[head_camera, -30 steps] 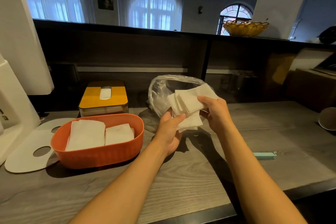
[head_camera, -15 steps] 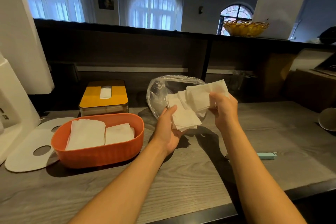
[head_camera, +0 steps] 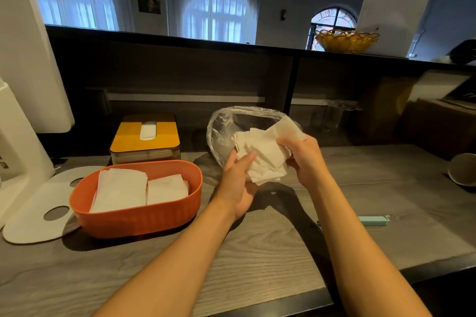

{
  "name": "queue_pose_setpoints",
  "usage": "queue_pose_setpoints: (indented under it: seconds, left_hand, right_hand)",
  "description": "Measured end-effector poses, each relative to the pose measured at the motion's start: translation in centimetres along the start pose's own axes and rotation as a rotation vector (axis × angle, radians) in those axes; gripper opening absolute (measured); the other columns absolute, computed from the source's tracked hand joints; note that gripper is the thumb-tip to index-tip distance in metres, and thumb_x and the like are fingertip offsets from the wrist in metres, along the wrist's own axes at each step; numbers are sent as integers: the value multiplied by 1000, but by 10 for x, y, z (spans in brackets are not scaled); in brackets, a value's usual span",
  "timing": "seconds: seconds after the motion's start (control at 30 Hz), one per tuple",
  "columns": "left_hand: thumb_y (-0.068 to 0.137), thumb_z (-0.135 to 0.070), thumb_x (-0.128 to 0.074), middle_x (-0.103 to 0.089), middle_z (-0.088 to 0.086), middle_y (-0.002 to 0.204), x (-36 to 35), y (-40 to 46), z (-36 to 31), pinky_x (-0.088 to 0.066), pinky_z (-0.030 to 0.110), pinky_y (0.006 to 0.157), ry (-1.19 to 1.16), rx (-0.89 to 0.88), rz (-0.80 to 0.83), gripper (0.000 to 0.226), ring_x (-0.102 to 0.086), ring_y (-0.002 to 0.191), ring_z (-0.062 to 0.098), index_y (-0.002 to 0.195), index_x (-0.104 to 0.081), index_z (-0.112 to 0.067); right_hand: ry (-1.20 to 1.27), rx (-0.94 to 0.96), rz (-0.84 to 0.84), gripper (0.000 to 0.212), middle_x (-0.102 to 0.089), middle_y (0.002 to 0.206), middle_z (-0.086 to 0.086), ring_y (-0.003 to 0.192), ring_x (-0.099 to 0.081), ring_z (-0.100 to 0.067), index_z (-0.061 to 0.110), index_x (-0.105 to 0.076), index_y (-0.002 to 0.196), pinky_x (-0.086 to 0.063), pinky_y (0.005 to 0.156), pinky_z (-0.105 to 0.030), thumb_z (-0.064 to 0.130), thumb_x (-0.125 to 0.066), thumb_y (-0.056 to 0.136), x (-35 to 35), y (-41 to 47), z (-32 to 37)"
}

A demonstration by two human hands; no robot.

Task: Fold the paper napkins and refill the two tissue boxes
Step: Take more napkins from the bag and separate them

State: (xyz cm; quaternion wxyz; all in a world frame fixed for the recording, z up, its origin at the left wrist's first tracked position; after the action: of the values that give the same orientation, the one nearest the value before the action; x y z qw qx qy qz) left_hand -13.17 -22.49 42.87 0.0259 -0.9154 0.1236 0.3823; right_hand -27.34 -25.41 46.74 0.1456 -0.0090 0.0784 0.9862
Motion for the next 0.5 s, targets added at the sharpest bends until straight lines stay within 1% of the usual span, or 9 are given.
queue_pose_setpoints:
  seconds: [0.03,0.1,0.17,0.23,0.33,0.43,0.5]
  left_hand:
    - [103,-11,-50,-69,12,126,0,1,2,-61,43,84,21,-16,-10,38,-69,111,30,139,-53,-22]
    - [103,-3,-46,-68,10,126,-1,2,3,-60,44,87,62,-47,-24,39,-68,111,29,133,-54,-26]
    - [104,-2,-44,-67,10,126,-1,2,3,-59,45,89,67,-56,-43,39,-67,113,30,131,-54,-27]
    - [104,-2,-43,-66,11,127,-1,3,2,-59,45,89,45,-53,-50,40,-66,113,31,133,-54,-26]
    - [104,0,-40,-66,10,126,0,4,2,-61,43,85,11,-55,-66,41,-66,112,32,133,-54,-26]
    - [104,0,-38,-66,9,123,1,4,1,-63,41,78,-49,-53,-92,41,-66,110,32,134,-53,-25]
    - [105,-6,-40,-67,10,124,3,5,2,-62,41,76,-76,-44,-115,39,-66,110,32,138,-51,-23]
  right_hand:
    - [0,-6,-6,34,-64,105,-5,98,-64,-24,10,-59,122,-52,68,-29,14,-67,89,1,1,0]
    - [3,-23,-10,34,-65,106,-5,98,-65,-23,10,-59,121,-53,69,-29,14,-69,89,1,2,-1]
    - [22,-54,-35,31,-64,104,-2,96,-64,-20,12,-58,118,-54,69,-28,14,-70,89,1,3,-2]
    - [63,-77,-104,28,-60,98,3,90,-61,-15,17,-55,114,-51,66,-25,13,-69,91,1,3,-2]
    - [143,-58,-204,29,-58,98,3,90,-58,-14,18,-54,117,-49,66,-24,11,-66,91,8,5,0]
    - [367,-42,-228,27,-59,105,-2,96,-60,-19,18,-54,116,-54,70,-29,8,-63,93,16,1,5]
    - [580,-35,-186,20,-60,112,-7,102,-62,-23,20,-56,109,-58,76,-33,8,-62,94,19,-2,10]
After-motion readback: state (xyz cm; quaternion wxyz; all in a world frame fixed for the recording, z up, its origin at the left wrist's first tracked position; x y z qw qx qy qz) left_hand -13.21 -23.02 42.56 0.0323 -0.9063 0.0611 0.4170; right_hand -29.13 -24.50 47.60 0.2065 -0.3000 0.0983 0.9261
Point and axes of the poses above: each hand's wrist, its own y-axis towards the middle knuckle, its own x-axis out of the back of the hand, z = x × y, the point moved 1 cm from there along y, towards the middle knuckle
